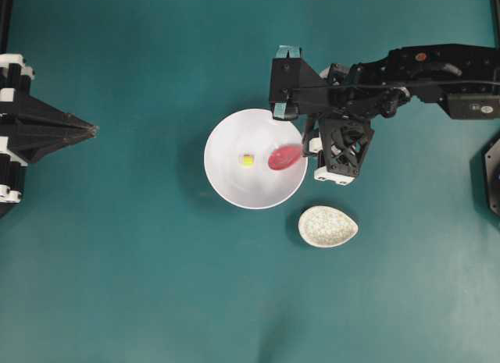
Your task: Scoop the yellow hexagonal prism block from the bowl with a spoon using the right arm.
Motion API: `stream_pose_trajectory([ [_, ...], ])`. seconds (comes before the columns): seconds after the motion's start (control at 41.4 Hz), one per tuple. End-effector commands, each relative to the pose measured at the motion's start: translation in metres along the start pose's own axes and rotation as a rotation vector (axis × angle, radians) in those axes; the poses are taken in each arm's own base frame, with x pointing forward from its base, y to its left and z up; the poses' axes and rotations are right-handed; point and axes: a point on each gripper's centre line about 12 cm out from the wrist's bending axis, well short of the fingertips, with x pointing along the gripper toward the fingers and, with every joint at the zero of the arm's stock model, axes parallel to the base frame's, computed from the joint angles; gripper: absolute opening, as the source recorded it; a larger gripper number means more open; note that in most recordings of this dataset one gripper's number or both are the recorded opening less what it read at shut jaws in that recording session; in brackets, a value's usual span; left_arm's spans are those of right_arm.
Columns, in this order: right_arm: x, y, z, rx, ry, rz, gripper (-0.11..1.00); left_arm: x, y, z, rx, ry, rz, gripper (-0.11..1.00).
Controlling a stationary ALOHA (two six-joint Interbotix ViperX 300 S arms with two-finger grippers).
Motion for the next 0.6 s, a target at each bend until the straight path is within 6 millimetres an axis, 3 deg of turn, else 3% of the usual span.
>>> stream_pose_trajectory([
  [0.0, -0.008, 0.004, 0.008, -0.012, -0.035, 0.001, 0.24, 0.002, 0.000, 0.010, 0.003, -0.025, 0.001, -0.01],
  [0.58, 0.012, 0.002, 0.016, -0.015, -0.082, -0.017, 0.24, 0.002, 0.000, 0.010, 0.005, -0.026, 0.001, -0.01],
])
